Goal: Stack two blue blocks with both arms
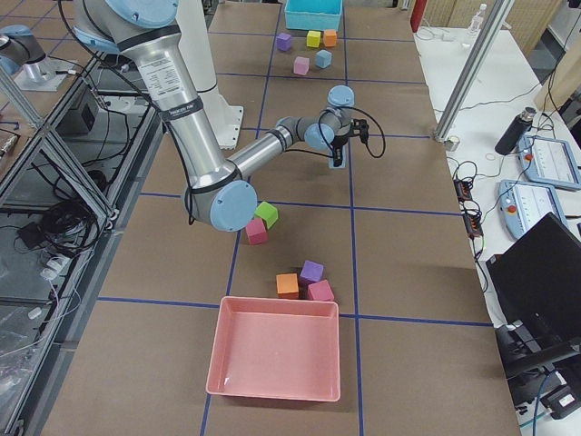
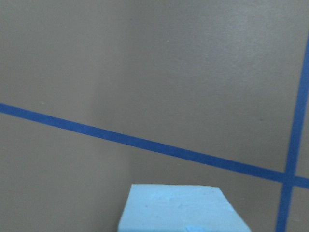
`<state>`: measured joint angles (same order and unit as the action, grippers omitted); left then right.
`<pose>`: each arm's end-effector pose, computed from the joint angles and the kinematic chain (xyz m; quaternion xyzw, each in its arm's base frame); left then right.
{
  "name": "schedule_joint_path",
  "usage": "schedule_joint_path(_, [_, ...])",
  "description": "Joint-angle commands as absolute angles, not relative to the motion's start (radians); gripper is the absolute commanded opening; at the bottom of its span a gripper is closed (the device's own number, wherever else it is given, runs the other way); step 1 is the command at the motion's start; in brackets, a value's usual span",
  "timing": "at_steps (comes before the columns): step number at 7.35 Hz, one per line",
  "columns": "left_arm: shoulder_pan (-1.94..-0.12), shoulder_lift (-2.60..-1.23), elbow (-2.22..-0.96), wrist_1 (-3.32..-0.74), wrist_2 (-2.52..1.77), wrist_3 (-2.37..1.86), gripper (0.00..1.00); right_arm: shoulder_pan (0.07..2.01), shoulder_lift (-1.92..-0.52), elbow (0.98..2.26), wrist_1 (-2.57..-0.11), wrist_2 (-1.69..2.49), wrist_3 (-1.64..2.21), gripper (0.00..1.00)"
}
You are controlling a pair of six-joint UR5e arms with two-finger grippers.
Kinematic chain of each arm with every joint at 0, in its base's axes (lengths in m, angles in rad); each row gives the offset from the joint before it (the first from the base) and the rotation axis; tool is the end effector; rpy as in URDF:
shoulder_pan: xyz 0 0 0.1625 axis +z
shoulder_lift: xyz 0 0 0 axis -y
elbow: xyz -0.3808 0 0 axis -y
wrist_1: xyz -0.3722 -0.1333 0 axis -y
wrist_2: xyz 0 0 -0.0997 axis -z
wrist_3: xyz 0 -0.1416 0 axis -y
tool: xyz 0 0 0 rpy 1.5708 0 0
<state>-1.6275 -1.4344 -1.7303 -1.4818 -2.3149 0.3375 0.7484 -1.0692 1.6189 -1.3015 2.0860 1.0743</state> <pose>-0.0607 -0.4102 0.6417 0.0411 0.3623 0.1184 0.9236 -0.4394 -0.4947 0.3133 0.0346 -0.4491 0.0108 0.8928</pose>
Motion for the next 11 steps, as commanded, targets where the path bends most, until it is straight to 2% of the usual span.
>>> schedule_joint_path(1, [-1.628, -1.434, -1.729, -1.482, -2.316, 0.339, 0.99, 0.591, -0.883, 1.612, -1.526, 1.88, 1.284, 0.08])
schedule_joint_path(3, [-1.628, -1.434, -1.727, -1.48, -2.315, 0.337, 0.99, 0.508, -0.778, 1.573, -1.612, 1.842, 1.358, 0.1])
schedule_joint_path(4, [-1.628, -1.434, -1.727, -1.482, -2.315, 0.337, 0.99, 0.488, -0.711, 1.493, -1.612, 1.833, 1.37, 0.11])
schedule_joint_path(5, [-1.628, -1.434, -1.723, -1.482, -2.316, 0.339, 0.99, 0.46, -0.672, 1.421, -1.609, 1.812, 1.397, 0.15])
schedule_joint_path(7, [-1.628, -1.434, -1.723, -1.482, -2.315, 0.337, 0.99, 0.453, -0.676, 1.414, -1.606, 1.809, 1.344, 0.26])
schedule_joint_path(8, [-1.628, -1.434, -1.723, -1.482, -2.315, 0.337, 0.99, 0.454, -0.676, 1.413, -1.606, 1.809, 1.288, 0.36])
schedule_joint_path(11, [-1.628, -1.434, -1.723, -1.482, -2.315, 0.337, 0.99, 0.459, -0.68, 1.393, -1.592, 1.793, 1.23, 0.77])
